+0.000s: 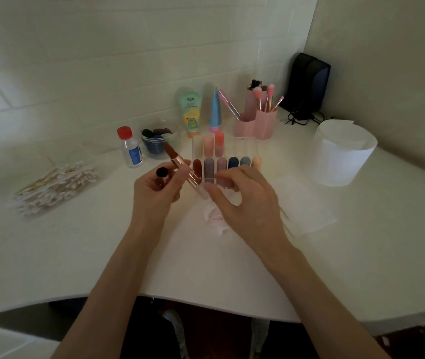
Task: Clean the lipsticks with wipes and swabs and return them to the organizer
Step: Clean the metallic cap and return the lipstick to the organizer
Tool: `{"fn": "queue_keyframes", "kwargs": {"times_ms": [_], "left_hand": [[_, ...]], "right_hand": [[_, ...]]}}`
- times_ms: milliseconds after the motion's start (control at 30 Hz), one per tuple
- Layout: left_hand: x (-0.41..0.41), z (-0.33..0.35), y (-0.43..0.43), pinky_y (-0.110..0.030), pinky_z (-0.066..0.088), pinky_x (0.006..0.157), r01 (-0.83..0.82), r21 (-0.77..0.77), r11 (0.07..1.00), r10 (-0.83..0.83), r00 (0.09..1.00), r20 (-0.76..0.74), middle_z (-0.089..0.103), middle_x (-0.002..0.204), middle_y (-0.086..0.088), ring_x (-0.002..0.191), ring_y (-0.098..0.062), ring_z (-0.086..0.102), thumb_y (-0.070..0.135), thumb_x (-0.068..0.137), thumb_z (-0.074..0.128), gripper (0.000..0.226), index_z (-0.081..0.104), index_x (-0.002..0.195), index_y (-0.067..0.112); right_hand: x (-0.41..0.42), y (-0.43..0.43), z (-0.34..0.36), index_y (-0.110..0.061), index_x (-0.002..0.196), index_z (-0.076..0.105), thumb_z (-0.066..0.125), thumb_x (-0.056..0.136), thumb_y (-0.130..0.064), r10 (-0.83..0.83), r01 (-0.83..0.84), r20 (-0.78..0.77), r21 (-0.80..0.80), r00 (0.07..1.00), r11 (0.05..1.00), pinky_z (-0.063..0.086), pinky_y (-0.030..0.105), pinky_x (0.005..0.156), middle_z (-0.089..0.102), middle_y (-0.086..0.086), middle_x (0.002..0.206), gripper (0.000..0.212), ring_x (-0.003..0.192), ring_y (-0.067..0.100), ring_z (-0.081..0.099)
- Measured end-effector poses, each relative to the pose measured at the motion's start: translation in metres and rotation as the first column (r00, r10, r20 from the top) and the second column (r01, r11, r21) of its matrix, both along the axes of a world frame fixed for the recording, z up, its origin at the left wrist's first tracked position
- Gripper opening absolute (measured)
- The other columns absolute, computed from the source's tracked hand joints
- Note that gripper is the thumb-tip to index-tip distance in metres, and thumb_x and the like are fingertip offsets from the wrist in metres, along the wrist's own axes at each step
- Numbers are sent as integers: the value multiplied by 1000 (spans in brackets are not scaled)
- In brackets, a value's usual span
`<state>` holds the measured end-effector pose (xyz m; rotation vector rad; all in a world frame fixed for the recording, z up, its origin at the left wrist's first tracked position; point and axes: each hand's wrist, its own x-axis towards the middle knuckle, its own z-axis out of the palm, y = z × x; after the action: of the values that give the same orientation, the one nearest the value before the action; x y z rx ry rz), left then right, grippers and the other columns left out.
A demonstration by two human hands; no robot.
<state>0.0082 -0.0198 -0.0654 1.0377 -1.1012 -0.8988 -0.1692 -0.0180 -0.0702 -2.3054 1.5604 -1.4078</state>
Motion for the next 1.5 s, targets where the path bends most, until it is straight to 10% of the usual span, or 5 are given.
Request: {"fn": "queue_keyframes", "kwargs": {"times_ms": [200, 433, 933, 1300, 1500], "left_hand": [[-4, 2, 10, -52, 36, 82, 257, 2, 966, -253, 954, -163, 47, 88, -22, 87, -35, 39, 58, 77, 79, 44, 79, 106, 26], [-3, -1, 9, -32, 30, 66, 231, 7, 973, -225, 956, -187, 48, 59, 7, 61, -14, 32, 65, 60, 87, 50, 81, 92, 26], [-2, 1, 8, -28, 35, 67, 219, 60, 974, -197, 947, -254, 49, 57, 8, 59, -9, 36, 67, 47, 91, 53, 81, 80, 27], [-2, -1, 9, -36, 36, 74, 230, 9, 973, -223, 951, -215, 55, 77, -11, 76, -29, 40, 64, 58, 89, 48, 80, 86, 26], [0, -4, 8, -29, 29, 63, 249, 0, 968, -244, 950, -197, 53, 60, 10, 57, -8, 35, 62, 60, 88, 44, 80, 84, 26]], "right_hand": [[17, 5, -10, -16, 110, 71, 77, 88, -46, 147, -147, 84, -1, 986, 989, 49, 15, 80, 73, -7, 97, 38, 87, 4, 62], [13, 15, -12, -14, 111, 72, 72, 90, -44, 164, -159, 196, -38, 967, 986, 53, 18, 80, 76, -6, 98, 36, 86, 7, 68], [18, 19, -18, -18, 125, 66, 40, 107, -48, 209, -219, 131, 70, 969, 973, 40, 9, 68, 63, -11, 91, 45, 75, 5, 53], [17, 19, -14, -16, 121, 64, 59, 99, -47, 199, -226, 182, 139, 963, 964, 40, 5, 70, 66, -9, 96, 37, 74, -2, 52], [18, 21, -14, -9, 124, 66, 48, 106, -34, 244, -255, 167, 45, 955, 966, 38, 6, 74, 65, -2, 98, 36, 81, 1, 49]]}}
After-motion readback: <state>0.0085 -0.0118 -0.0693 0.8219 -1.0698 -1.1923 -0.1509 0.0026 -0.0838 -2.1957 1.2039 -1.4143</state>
